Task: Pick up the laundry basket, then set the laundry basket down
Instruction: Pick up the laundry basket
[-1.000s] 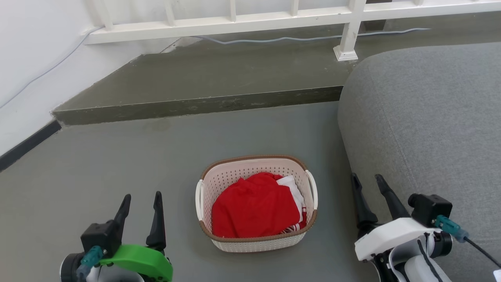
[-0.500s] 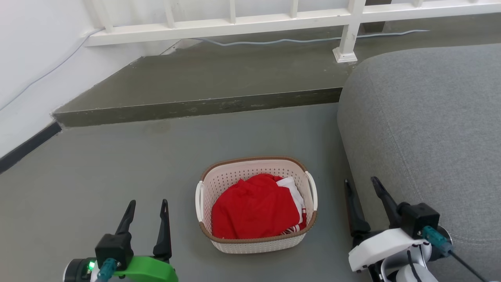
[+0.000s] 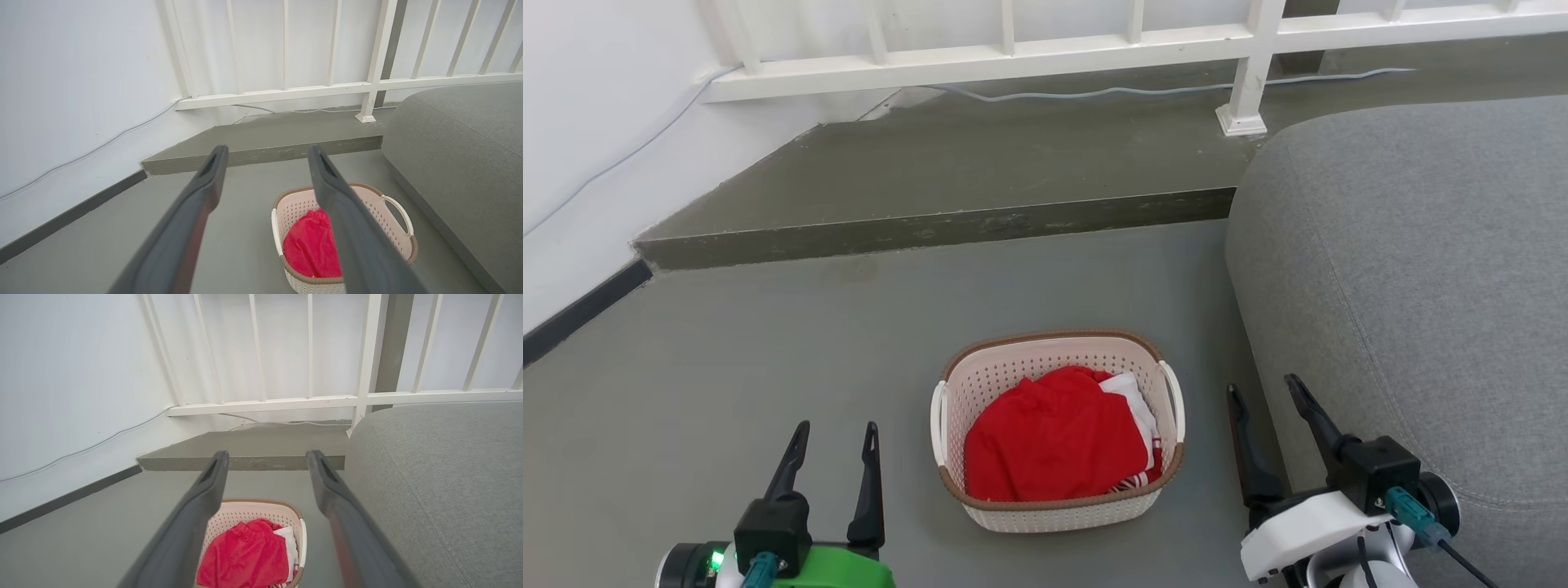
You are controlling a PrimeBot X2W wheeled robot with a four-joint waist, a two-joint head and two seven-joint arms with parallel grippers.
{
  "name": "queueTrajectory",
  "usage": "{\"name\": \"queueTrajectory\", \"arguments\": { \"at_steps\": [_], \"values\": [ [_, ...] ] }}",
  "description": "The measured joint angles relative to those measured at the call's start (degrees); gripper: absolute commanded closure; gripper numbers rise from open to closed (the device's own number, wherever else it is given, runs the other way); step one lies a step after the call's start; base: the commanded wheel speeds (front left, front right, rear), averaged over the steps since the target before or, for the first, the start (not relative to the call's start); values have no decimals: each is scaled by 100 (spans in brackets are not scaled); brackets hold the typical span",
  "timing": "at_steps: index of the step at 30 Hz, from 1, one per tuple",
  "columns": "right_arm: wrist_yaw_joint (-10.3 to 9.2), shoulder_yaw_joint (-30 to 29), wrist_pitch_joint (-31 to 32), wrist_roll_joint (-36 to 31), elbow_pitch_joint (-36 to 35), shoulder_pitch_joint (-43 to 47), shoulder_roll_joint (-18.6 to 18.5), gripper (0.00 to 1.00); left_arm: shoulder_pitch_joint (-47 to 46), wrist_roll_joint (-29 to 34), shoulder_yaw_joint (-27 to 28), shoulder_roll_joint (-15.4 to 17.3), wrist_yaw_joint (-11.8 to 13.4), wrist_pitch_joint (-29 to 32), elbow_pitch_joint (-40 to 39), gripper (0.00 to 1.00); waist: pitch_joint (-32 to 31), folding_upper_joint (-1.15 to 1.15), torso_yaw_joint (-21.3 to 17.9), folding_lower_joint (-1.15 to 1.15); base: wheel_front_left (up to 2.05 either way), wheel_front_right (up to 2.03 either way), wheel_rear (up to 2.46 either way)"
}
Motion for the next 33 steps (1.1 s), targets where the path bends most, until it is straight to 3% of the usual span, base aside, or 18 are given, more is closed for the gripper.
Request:
{"name": "queueTrajectory", "arguments": {
  "at_steps": [33],
  "values": [
    [1, 18, 0, 1, -133, 4, 22, 0, 12, -42, 93, -20, 0, 0, -32, 0, 192, 0, 2, 0, 0, 0, 0]
  ]
}}
